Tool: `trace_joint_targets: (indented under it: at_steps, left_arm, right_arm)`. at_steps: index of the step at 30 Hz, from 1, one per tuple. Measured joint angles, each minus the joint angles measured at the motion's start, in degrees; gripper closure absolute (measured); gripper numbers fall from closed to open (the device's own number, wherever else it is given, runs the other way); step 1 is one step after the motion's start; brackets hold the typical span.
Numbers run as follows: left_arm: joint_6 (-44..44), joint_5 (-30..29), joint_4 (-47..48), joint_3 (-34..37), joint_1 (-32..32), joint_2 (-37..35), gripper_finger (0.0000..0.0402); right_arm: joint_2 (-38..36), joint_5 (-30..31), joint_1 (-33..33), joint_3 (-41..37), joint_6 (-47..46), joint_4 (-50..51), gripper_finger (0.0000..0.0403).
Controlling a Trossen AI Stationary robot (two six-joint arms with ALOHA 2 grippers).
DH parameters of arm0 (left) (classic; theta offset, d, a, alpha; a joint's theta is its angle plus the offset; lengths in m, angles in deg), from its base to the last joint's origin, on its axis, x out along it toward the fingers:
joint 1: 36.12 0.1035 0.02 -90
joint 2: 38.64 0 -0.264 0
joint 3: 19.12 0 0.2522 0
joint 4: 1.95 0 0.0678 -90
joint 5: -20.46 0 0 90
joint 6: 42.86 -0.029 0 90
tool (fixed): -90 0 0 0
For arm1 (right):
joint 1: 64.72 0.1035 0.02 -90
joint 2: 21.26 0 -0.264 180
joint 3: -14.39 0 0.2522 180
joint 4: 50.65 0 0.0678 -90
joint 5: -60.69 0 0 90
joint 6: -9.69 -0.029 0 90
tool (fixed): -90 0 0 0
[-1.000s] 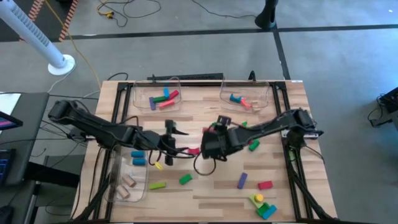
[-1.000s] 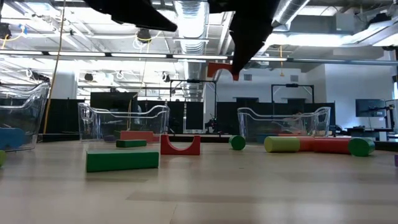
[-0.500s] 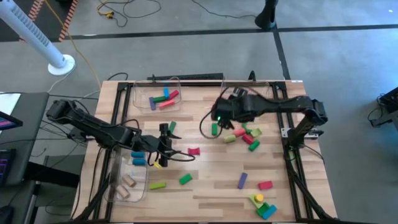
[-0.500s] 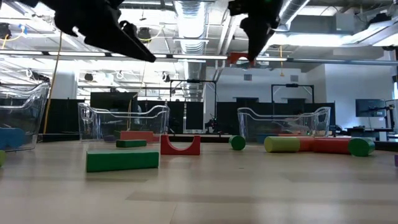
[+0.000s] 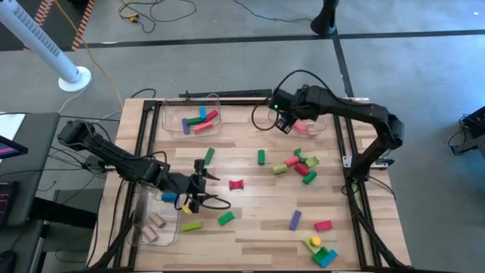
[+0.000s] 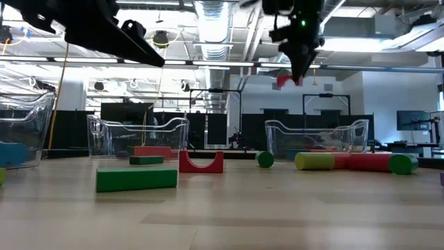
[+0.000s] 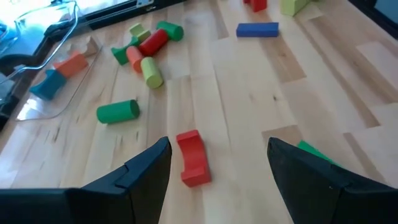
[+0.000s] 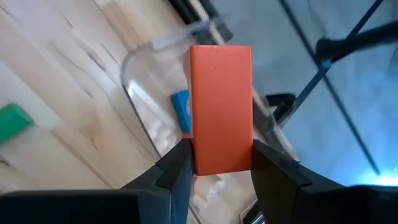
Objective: Sort blocks by size
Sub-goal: Put the orange arch block into the top right transparent bin
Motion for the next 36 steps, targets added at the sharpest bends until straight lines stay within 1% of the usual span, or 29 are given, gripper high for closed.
trace_joint_targets:
  at_steps: [14, 18, 22, 25, 28, 31, 36]
  left_arm:
    - [0.98, 0.01, 0.06, 0.0, -2.2, 0.0, 0.0143]
    - [1.89, 0.01, 0.2, 0.0, -2.21, 0.0, 0.0143]
    - [2.59, 0.01, 0.22, 0.0, -2.21, 0.0, 0.0143]
    - [2.8, 0.11, 0.24, 0.02, -2.21, 0.0, 0.0143]
    - [2.79, 2.22, 0.26, 0.02, -2.24, 0.0, 0.0143]
    - [2.03, 6.53, 0.24, 0.02, -2.97, 0.0, 0.0143]
    - [0.1, 11.82, -0.33, 0.02, -6.01, 0.0, 0.0143]
  right_arm:
    - [0.02, -10.7, -12.66, -13.38, 5.38, -11.76, 0.0237]
    - [0.02, -12.13, -15.91, -17.43, 6.55, -14.79, 0.0237]
    - [0.02, -15.92, -19.42, -21.37, 7.76, -18.66, 0.0237]
    - [0.02, -16.37, -21.55, -23.9, 7.93, -21.0, 0.0237]
    - [0.02, -18.52, -23.21, -26.08, 7.95, -23.25, 0.0237]
    - [0.04, -20.01, -24.21, -27.55, 8.11, -25.05, 0.0236]
    - [0.09, -20.49, -24.92, -29.54, 8.55, -27.16, 0.0231]
